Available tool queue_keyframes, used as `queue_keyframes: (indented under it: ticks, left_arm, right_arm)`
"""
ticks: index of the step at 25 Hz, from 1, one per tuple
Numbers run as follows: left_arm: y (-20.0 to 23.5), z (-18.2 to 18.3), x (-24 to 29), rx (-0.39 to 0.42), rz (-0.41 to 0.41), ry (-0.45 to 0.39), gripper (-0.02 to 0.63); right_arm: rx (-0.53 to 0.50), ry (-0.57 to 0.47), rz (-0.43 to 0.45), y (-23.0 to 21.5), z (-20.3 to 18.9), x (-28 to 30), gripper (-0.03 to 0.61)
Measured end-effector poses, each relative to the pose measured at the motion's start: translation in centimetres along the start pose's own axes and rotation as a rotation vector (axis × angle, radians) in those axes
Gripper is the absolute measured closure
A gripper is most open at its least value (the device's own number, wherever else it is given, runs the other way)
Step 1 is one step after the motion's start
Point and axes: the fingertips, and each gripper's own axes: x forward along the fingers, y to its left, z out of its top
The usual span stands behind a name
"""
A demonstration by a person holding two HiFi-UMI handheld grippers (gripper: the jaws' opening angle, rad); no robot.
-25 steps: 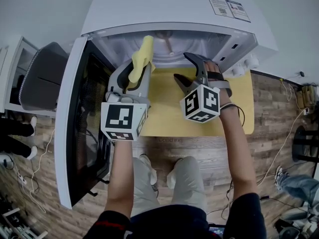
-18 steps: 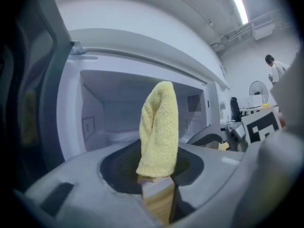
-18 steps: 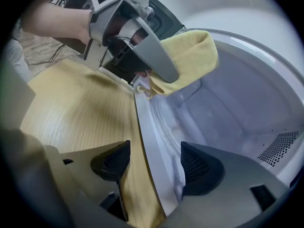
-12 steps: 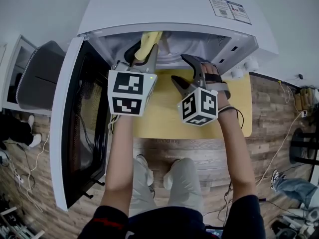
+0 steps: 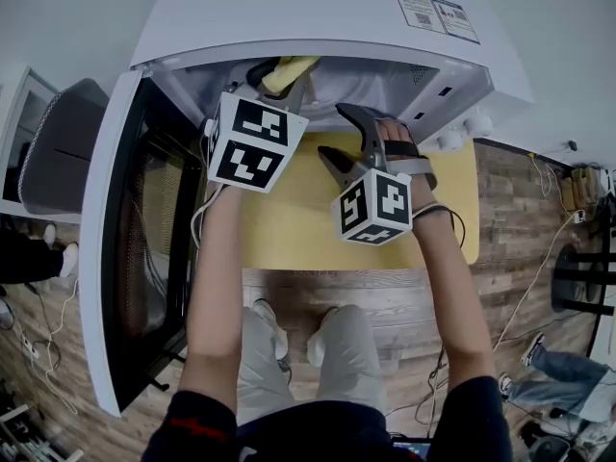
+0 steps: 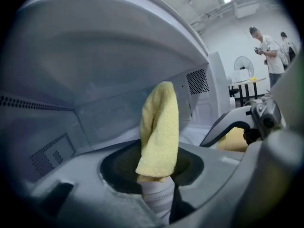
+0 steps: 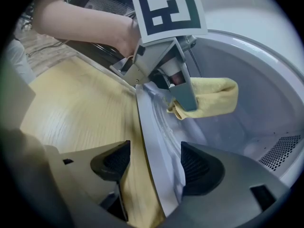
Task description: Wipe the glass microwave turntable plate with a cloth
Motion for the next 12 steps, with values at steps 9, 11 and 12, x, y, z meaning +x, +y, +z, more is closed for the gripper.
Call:
queue_keyframes:
  ticks: [9,11,12]
  left_arm:
    - [-1.2,0.4,1.7,0.245,-0.024,0.094,0.497]
    - [-1.4,0.3,2.1,0.312,-0.029,0.129,0.495]
    - [-1.5,0.3,2.4,0.341,-0.037,0.144,0.494]
  right_arm:
    - [0.006,-0.003,0.001,0.1,0.1,0.0,0.282]
    - [0.009,-0.006,-0.001,0.1,0.1,0.1,0.282]
    - [0.009,-0.007,-0.002,0.1,0.1,0.1,0.282]
